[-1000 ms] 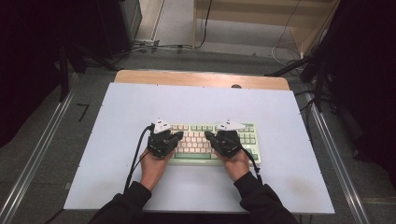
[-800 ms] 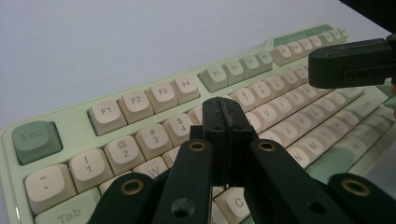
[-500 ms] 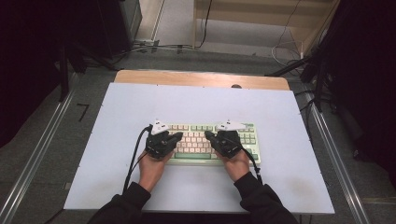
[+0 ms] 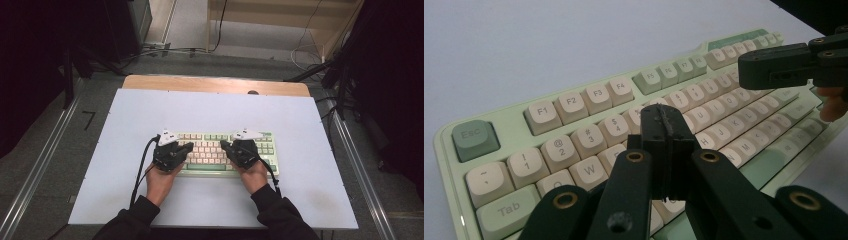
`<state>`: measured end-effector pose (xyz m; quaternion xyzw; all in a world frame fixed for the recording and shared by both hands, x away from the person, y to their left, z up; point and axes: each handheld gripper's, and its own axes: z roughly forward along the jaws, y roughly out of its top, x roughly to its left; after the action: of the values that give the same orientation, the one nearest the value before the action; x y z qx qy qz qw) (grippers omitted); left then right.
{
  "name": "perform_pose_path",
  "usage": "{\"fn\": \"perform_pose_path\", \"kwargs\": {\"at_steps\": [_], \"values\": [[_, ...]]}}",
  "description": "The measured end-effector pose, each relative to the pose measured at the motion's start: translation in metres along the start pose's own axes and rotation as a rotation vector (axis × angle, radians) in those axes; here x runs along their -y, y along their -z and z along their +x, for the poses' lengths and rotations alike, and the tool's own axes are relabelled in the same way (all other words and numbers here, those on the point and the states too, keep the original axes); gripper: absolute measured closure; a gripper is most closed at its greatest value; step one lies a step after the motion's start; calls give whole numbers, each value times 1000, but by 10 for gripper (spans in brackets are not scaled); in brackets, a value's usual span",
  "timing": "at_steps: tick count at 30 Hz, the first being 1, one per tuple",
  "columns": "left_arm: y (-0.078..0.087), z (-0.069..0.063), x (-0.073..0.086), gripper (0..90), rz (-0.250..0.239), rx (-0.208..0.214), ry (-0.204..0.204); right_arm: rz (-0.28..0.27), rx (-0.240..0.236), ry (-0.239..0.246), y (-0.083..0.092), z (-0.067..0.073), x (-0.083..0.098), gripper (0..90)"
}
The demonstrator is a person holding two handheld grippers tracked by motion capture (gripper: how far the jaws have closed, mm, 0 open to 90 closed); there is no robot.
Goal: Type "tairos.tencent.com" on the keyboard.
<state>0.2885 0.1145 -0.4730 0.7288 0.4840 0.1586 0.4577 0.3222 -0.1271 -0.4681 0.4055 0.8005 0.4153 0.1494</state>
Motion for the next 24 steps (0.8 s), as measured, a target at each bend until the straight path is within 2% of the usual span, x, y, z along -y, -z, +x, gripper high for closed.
{"fn": "perform_pose_path", "kwargs": {"at_steps": [24], "values": [[0, 1, 2, 900, 6, -1, -1, 72, 44, -13, -12, -7, 8, 873]]}}
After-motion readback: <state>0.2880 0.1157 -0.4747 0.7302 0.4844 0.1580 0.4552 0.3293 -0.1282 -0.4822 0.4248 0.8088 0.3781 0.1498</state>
